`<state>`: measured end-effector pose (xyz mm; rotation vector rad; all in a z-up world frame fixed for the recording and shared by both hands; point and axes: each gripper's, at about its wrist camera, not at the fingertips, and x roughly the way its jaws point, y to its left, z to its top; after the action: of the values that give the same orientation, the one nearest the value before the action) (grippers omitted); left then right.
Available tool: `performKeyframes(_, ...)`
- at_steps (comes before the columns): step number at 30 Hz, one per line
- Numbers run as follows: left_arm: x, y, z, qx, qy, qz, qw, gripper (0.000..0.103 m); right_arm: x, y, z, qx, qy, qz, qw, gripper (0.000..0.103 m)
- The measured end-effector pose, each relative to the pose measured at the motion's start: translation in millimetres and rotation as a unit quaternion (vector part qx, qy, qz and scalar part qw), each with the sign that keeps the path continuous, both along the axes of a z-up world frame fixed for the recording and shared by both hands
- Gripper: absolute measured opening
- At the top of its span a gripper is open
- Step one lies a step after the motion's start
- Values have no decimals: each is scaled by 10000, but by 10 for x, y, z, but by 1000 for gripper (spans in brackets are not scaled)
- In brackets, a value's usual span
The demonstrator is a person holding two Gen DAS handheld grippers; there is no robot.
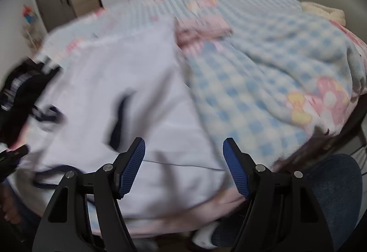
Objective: Fold clothes
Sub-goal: 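Release the folded side with the right gripper and withdraw both grippers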
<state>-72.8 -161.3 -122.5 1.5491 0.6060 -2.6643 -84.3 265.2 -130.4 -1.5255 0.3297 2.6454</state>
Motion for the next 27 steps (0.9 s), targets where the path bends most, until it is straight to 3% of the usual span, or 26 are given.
performKeyframes(3,35,-30,52,228,71,64,9997,27,-78,61,-73,109,-127,-181,9997,74)
performKeyframes(5,64,-107,43,797,168,151,9966,28,-76,95,-66,53,-114,-194,9997,76)
performKeyframes(7,82,-160,10,1090,208,248,9935,28,-61,126,-46,-37,-76,-179,9998,76)
performKeyframes(11,30,-110,-46,667,23,208,9976,24,-31,189,-5,-216,2,-150,9997,80)
performKeyframes(13,56,-105,-2,656,113,188,9976,24,-16,220,15,-305,40,-135,9994,79)
performKeyframes(14,76,-110,22,690,181,184,9973,25,-8,236,25,-350,59,-127,9993,79)
performKeyframes(17,88,-117,38,748,254,195,9967,49,15,283,55,-484,117,-105,9987,79)
performKeyframes(20,88,-122,39,792,288,214,9962,49,8,264,-28,-796,5,55,9968,80)
performKeyframes(21,88,-124,39,806,300,220,9961,45,-4,238,-89,-953,-84,149,9953,80)
performKeyframes(22,88,-126,39,821,311,226,9959,39,-8,223,-126,-968,-119,194,9950,78)
performKeyframes(23,88,-128,40,835,323,232,9957,24,-8,216,-147,-883,-119,205,9958,70)
performKeyframes(24,87,-130,40,850,334,238,9955,23,-10,234,-138,-854,-110,170,9961,58)
performKeyframes(27,87,-135,41,893,369,256,9950,23,-12,321,-31,-793,-1,14,9969,49)
